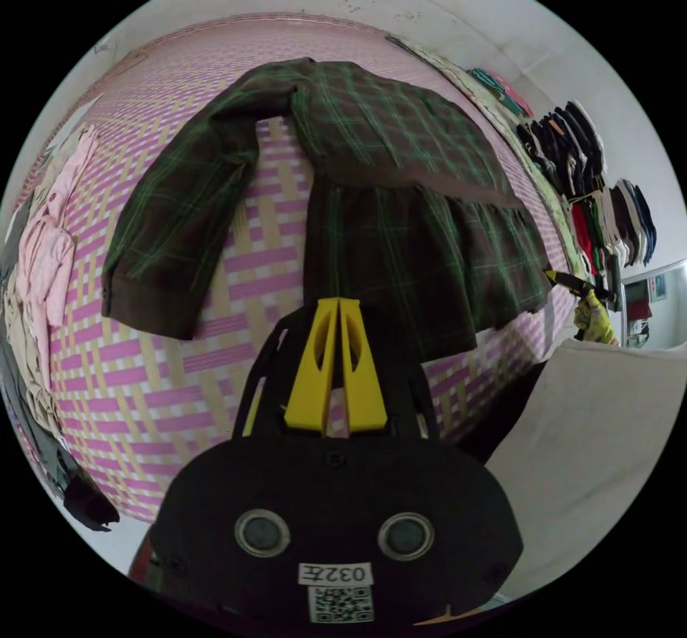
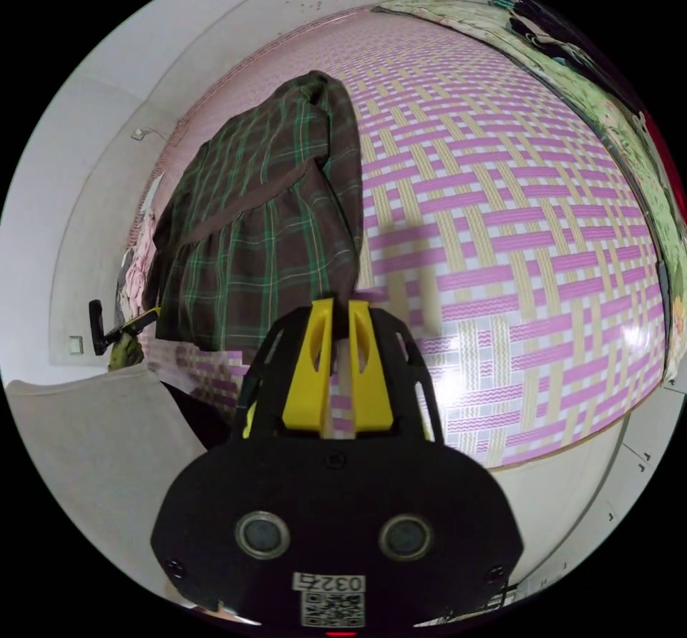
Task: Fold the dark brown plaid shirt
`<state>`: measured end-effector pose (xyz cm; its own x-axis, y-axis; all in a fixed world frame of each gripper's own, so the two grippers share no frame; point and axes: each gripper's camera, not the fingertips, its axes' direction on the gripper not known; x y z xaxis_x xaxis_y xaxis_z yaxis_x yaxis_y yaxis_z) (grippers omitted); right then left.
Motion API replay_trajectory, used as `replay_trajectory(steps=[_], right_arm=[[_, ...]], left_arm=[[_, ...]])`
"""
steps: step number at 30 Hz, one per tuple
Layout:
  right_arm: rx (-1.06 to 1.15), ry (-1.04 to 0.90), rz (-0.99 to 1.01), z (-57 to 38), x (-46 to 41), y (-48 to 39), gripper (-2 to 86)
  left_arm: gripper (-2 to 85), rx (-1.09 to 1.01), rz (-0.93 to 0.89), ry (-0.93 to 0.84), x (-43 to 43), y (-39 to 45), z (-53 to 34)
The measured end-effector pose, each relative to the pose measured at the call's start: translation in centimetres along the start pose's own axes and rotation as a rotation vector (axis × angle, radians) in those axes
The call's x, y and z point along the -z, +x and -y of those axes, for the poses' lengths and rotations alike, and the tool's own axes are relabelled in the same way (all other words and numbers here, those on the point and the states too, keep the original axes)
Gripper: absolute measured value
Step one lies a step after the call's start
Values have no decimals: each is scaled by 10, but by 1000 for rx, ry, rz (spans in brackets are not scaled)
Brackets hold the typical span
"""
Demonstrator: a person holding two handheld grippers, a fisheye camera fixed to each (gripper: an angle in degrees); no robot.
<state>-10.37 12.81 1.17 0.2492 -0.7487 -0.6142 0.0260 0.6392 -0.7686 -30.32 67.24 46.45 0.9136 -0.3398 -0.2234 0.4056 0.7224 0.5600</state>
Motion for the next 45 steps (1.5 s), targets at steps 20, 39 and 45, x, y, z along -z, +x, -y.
replay_trajectory(steps=[20,39,45], right_arm=[[200,-67,112,-34,-27,-2,89],[341,425,-875,29,105,-55,35],[-59,444,-456,58,128,22,66]], left_arm=[[-9,-117,-204,89,3,67,56],[-9,-496,-327,-355,-136,216,120],[-9,-488,-282,-275,-116,203,101]])
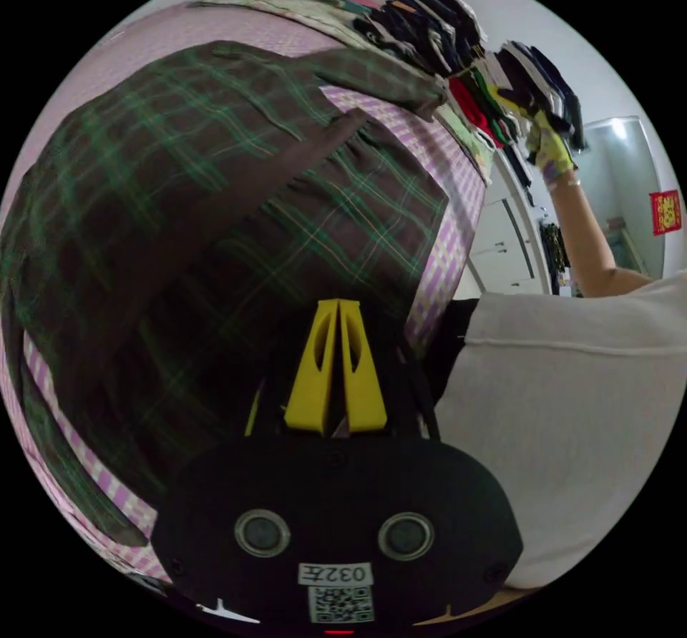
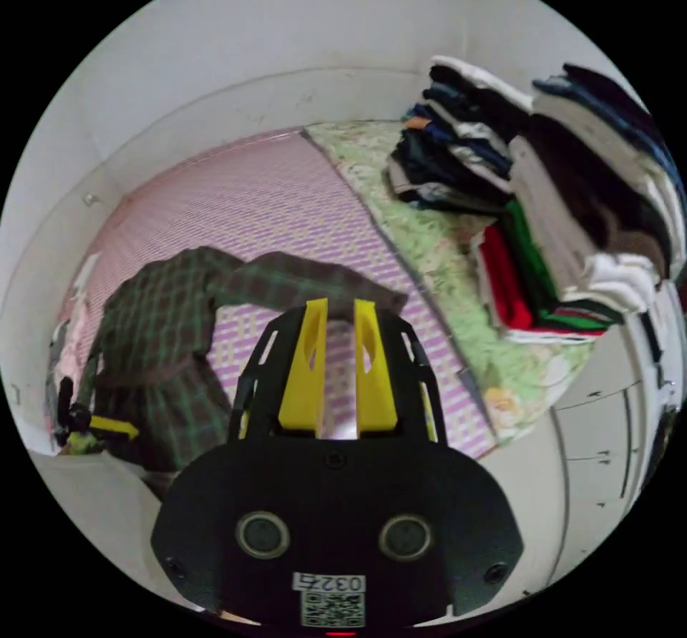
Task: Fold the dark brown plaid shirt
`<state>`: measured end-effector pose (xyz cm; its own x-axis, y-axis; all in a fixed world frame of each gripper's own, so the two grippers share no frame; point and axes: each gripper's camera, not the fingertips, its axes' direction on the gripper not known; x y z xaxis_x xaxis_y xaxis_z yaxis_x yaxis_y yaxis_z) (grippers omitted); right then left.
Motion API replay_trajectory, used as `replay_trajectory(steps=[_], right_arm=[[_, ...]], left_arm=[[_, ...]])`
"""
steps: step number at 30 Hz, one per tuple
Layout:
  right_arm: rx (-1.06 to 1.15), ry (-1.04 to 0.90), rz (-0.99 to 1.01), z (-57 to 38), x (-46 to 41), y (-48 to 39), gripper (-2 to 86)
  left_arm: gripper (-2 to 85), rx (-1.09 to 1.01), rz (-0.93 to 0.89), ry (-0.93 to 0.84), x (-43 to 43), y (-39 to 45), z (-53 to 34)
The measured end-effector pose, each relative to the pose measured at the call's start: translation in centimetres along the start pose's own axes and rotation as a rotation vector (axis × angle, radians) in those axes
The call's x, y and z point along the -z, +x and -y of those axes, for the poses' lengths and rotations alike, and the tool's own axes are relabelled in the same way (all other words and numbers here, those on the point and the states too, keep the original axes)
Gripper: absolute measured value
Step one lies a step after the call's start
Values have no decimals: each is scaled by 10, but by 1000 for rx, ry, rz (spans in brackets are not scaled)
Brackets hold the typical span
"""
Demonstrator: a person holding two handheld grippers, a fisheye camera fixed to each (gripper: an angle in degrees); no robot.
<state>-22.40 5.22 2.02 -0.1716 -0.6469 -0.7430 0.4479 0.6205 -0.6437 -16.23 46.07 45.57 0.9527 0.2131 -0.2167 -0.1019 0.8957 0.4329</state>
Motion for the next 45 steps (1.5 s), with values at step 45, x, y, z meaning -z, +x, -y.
replay_trajectory(steps=[45], right_arm=[[233,-539,712,-104,-136,-190,31]], left_arm=[[66,1251,-68,829,100,-170,-535]])
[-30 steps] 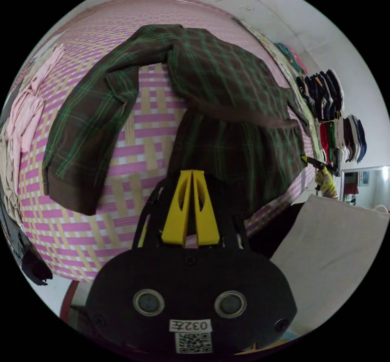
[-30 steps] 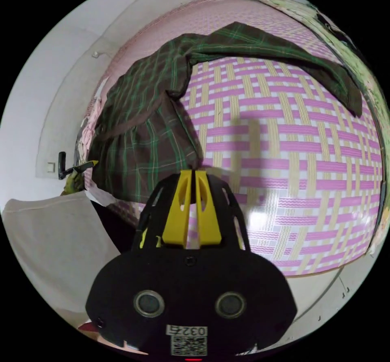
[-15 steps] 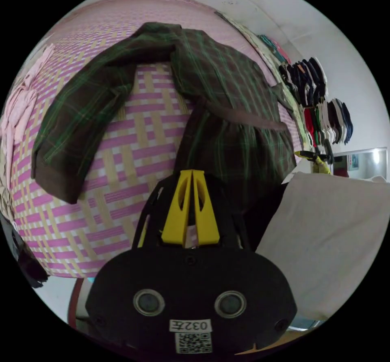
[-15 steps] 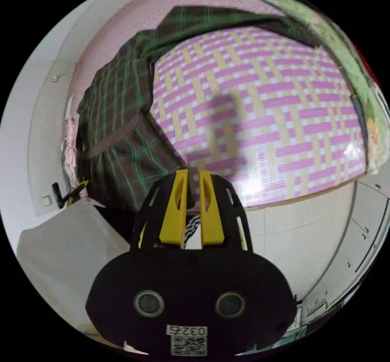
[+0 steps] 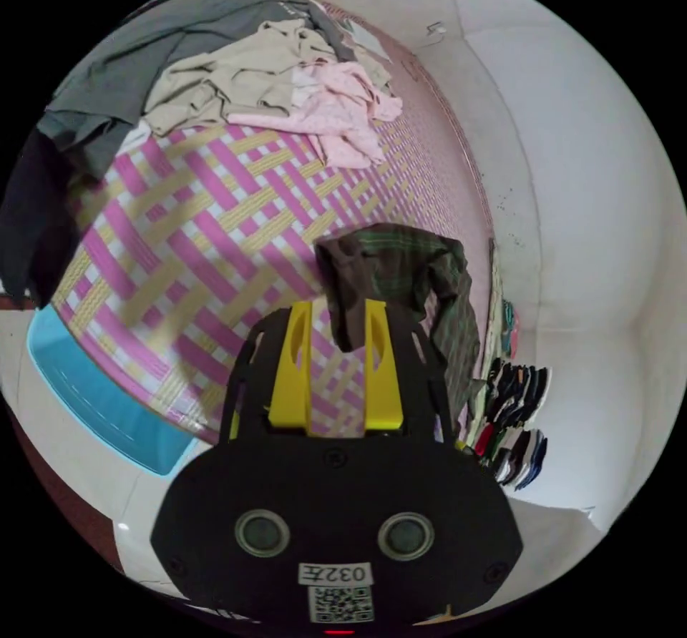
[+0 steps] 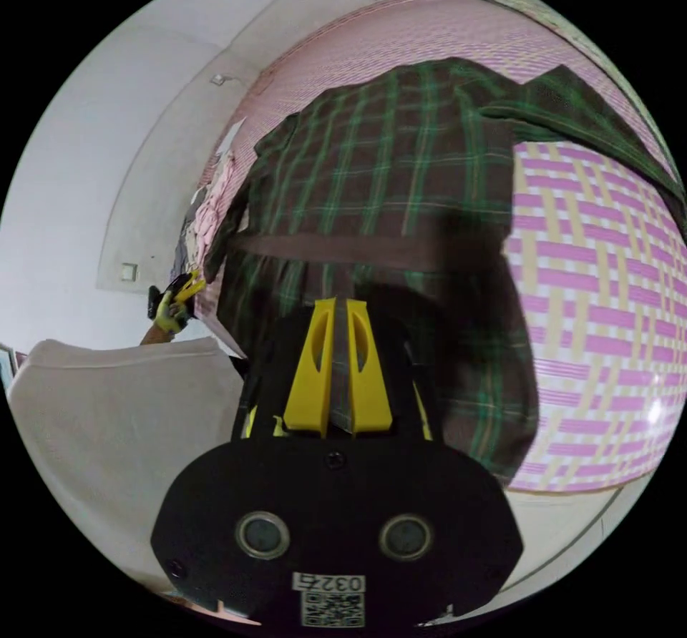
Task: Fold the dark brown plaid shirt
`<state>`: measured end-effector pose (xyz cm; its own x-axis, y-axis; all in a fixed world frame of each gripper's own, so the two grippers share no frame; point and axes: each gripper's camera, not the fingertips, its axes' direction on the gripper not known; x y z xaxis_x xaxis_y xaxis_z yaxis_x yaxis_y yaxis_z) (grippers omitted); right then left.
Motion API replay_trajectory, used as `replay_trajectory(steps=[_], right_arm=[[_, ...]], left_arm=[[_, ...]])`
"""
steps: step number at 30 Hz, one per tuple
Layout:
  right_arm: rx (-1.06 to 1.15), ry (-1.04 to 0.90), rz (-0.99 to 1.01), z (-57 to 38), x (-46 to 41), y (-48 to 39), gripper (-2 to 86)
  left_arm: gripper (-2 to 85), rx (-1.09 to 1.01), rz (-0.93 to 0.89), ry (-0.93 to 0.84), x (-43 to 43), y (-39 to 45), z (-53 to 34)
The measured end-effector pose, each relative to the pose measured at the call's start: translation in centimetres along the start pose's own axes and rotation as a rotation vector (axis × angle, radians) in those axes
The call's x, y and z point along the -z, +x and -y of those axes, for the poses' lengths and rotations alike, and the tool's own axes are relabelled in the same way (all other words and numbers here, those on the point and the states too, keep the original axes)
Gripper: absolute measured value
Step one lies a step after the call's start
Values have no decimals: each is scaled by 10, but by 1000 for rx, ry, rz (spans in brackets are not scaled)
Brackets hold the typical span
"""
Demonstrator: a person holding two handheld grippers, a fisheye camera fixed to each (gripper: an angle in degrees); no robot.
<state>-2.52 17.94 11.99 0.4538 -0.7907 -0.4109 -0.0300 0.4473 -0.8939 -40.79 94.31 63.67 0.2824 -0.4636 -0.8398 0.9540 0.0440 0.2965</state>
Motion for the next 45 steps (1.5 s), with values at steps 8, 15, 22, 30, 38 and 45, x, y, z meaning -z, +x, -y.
replay_trajectory(steps=[8,15,22,30,38,45], right_arm=[[99,-139,23,25,-53,-29,30],[129,-171,-10,31,-61,-28,33],[60,-78,-58,15,-43,-1,33],[-25,2,-126,-7,-15,58,36],[4,-4,-110,-24,-22,96,24],[-169,247,5,-32,59,193,54]], left_arm=[[-14,-51,-288,64,4,35,60],[-11,-150,205,281,91,111,125],[-13,-347,389,134,12,168,56],[-9,-904,88,-416,-154,295,-106],[-9,-886,276,-431,-166,325,-128],[-9,-784,383,-420,-174,368,-132]])
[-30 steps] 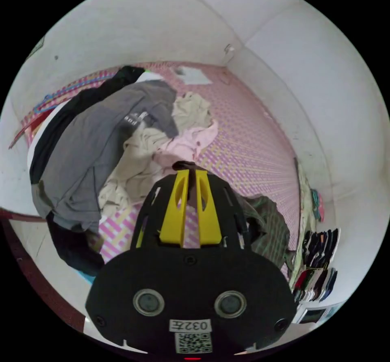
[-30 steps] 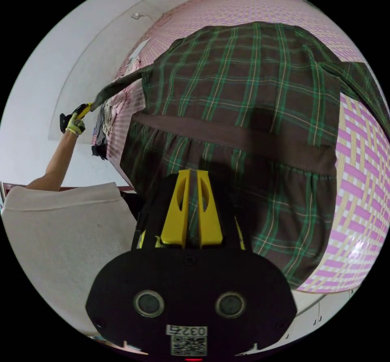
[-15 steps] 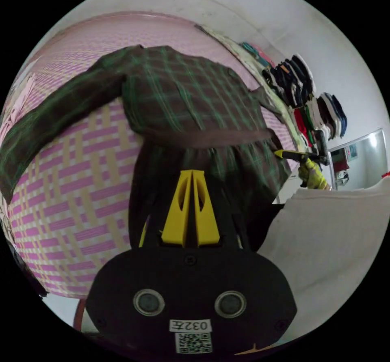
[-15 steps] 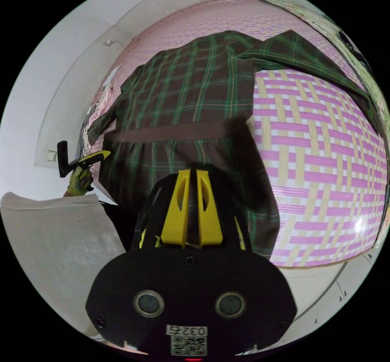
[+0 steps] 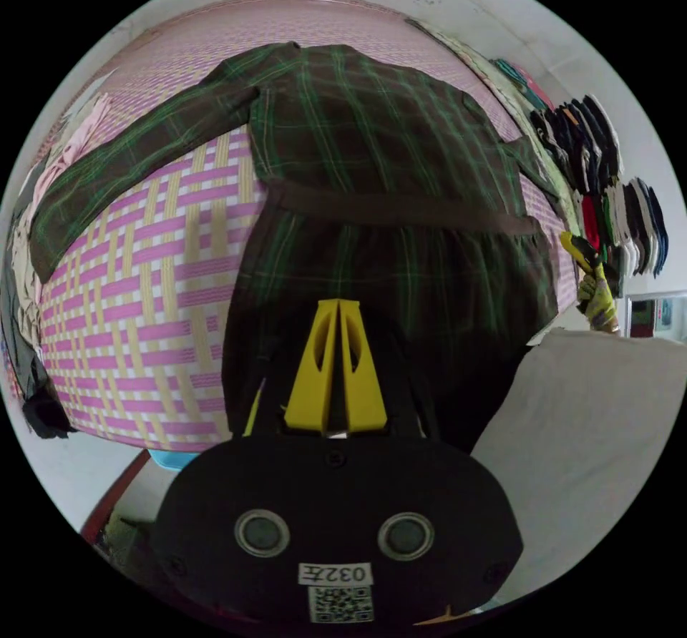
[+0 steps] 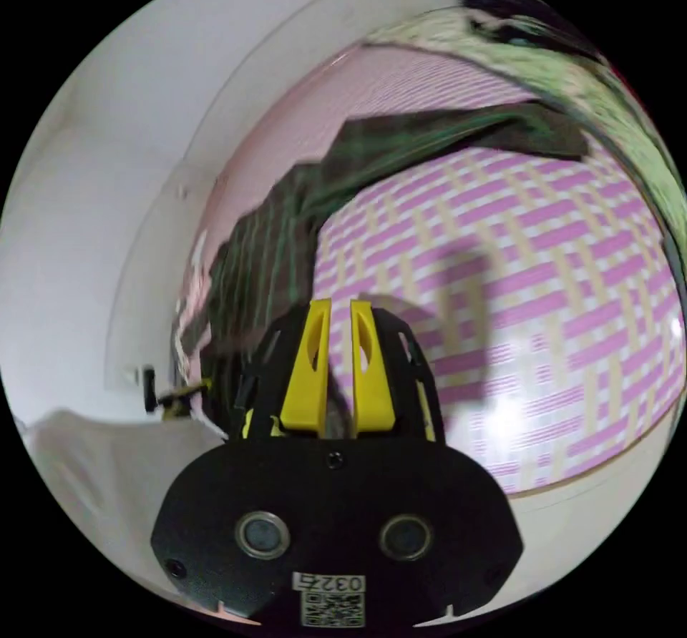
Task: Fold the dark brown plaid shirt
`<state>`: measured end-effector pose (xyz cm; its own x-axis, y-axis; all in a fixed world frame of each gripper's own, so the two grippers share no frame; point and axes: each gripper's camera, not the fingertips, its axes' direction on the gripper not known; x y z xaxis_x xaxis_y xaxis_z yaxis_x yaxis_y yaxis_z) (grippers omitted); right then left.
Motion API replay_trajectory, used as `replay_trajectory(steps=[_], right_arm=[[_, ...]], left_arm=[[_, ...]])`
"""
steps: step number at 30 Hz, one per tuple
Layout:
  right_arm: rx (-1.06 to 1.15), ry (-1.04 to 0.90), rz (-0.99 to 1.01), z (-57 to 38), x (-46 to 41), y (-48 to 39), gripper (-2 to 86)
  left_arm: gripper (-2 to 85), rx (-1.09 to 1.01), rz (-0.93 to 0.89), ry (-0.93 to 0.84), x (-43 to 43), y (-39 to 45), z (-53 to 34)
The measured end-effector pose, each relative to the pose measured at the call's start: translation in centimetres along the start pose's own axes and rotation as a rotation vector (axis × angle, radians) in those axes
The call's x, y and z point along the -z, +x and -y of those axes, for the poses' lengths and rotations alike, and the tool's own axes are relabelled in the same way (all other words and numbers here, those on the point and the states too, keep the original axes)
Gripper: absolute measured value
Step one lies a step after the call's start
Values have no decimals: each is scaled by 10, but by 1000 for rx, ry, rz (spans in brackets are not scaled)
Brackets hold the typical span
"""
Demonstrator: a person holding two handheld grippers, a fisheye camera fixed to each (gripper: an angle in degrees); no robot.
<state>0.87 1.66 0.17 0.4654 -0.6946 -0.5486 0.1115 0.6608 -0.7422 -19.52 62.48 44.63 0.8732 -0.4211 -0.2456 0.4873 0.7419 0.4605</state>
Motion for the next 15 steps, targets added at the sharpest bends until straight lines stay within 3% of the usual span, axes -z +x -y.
replay_trajectory(steps=[3,8,15], right_arm=[[-288,255,35,15,66,94,71],[-611,429,71,29,113,205,100],[-674,352,143,78,104,259,32]], left_arm=[[-9,62,-57,42,13,8,11],[-9,88,-50,53,24,37,35],[-9,131,-93,51,18,74,84]])
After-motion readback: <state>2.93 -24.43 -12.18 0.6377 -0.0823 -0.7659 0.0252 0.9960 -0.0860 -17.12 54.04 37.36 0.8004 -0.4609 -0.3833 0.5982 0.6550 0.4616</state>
